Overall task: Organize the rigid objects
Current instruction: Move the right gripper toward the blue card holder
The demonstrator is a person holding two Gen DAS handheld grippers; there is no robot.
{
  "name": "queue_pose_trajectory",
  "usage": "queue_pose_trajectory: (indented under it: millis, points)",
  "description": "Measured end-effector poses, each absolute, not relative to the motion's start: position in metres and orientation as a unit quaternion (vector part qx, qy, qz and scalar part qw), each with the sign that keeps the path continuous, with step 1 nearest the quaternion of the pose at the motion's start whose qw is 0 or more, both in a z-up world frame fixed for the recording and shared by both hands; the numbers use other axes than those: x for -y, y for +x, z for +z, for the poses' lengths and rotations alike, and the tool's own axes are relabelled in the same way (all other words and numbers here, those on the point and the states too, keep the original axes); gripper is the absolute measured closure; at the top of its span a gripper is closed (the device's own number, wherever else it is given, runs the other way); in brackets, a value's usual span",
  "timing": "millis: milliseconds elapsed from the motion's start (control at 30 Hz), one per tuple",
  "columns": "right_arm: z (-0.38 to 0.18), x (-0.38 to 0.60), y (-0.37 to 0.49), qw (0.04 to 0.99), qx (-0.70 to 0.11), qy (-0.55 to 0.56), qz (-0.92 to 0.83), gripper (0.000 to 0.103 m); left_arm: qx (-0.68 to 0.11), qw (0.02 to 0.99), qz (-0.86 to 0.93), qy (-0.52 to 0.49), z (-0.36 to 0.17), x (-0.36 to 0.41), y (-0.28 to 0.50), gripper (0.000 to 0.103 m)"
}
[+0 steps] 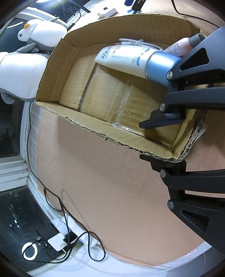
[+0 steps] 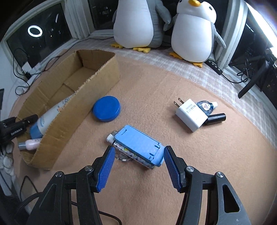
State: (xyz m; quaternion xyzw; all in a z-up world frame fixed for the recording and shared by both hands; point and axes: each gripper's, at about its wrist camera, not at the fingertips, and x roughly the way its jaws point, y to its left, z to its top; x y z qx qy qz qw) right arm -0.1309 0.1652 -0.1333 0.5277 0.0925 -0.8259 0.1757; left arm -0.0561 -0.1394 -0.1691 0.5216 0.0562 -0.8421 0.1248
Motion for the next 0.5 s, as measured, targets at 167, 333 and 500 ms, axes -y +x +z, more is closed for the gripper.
queue_pose_trajectory:
  millis: [167, 333, 500]
  points:
    - [-0.143, -0.158, -0.137, 0.175, -0.119, 0.53, -0.821, 0.049, -0.056, 0.125, -0.842, 0.521, -0.169, 0.138, -0.056, 0.076]
    - [-0.151, -0.154, -0.144, 0.168, -0.135, 0.534, -0.817, 0.049, -0.056, 0.125, -0.842, 0.521, -0.169, 0.138, -0.056, 0.076]
    - [-0.156, -0.163, -0.156, 0.156, -0.098, 0.546, -0.817, 0.049, -0.056, 0.125, -0.842, 0.521, -0.169, 0.137, -0.056, 0.076]
